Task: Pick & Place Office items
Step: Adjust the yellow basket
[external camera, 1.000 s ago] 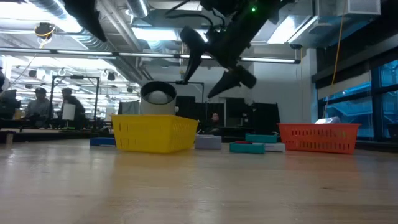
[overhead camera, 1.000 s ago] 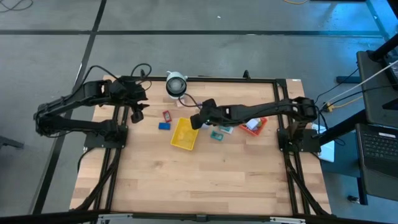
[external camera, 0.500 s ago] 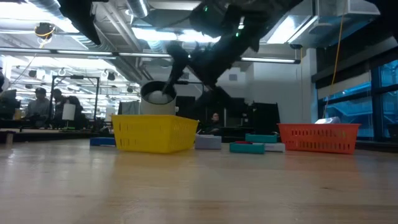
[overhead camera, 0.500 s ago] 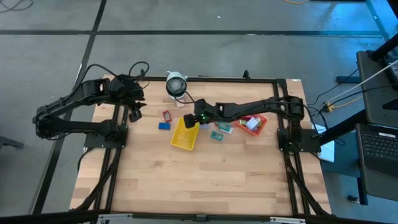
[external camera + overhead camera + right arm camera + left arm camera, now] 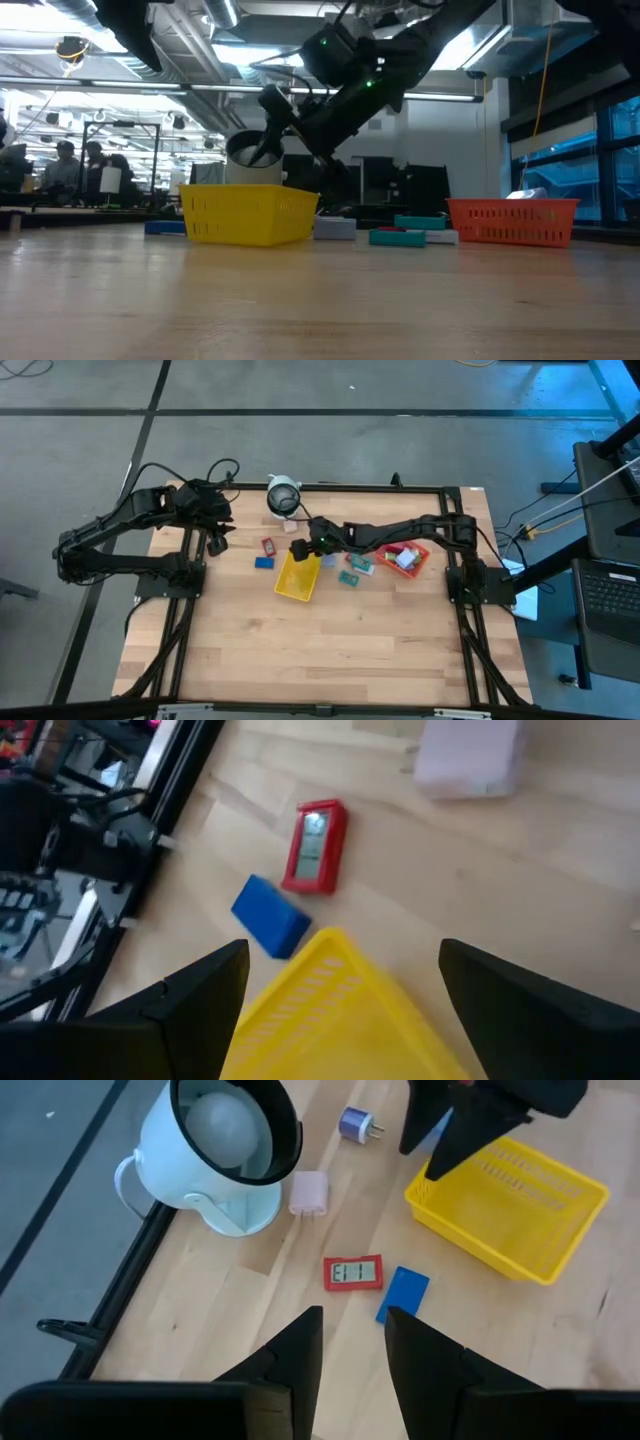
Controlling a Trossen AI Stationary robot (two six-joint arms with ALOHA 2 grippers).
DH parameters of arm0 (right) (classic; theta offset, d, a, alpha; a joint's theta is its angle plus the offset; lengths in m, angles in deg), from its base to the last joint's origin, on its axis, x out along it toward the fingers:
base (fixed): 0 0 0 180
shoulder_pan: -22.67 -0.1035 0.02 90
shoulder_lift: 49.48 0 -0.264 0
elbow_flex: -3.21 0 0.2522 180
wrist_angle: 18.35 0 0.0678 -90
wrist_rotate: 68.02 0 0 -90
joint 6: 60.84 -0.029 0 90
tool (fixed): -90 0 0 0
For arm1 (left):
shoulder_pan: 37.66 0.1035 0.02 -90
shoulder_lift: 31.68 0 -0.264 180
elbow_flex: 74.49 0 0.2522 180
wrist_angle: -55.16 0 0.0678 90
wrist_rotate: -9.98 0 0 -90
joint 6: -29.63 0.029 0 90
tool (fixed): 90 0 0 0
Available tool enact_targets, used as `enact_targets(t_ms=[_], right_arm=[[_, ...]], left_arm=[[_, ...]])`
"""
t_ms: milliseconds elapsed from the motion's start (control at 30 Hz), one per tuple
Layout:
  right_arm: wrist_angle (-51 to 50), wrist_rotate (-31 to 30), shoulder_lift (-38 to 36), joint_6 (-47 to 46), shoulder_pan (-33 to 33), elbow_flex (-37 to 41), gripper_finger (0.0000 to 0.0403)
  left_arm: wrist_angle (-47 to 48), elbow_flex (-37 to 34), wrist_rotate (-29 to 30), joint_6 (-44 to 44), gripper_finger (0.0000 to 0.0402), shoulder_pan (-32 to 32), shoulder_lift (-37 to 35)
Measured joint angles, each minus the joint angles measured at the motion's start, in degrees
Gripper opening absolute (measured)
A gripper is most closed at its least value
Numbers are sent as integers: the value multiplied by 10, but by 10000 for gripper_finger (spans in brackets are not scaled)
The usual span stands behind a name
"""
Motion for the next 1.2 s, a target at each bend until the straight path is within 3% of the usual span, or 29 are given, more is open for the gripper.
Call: enact_targets(t_ms=[633, 867, 1000, 1200], right_arm=[[9, 17, -1, -6, -52, 0, 333], [31, -13, -14, 1, -60, -12, 333], [23, -43, -34, 37, -51, -53, 333], [-63, -105, -57, 96, -29, -104, 333]], left_arm=[[0, 0, -1, 0, 106, 0, 0], [23, 0, -5, 0, 106, 0, 0], [114, 0, -39, 0, 106, 0, 0], [179, -15, -150, 0, 101, 0, -8]])
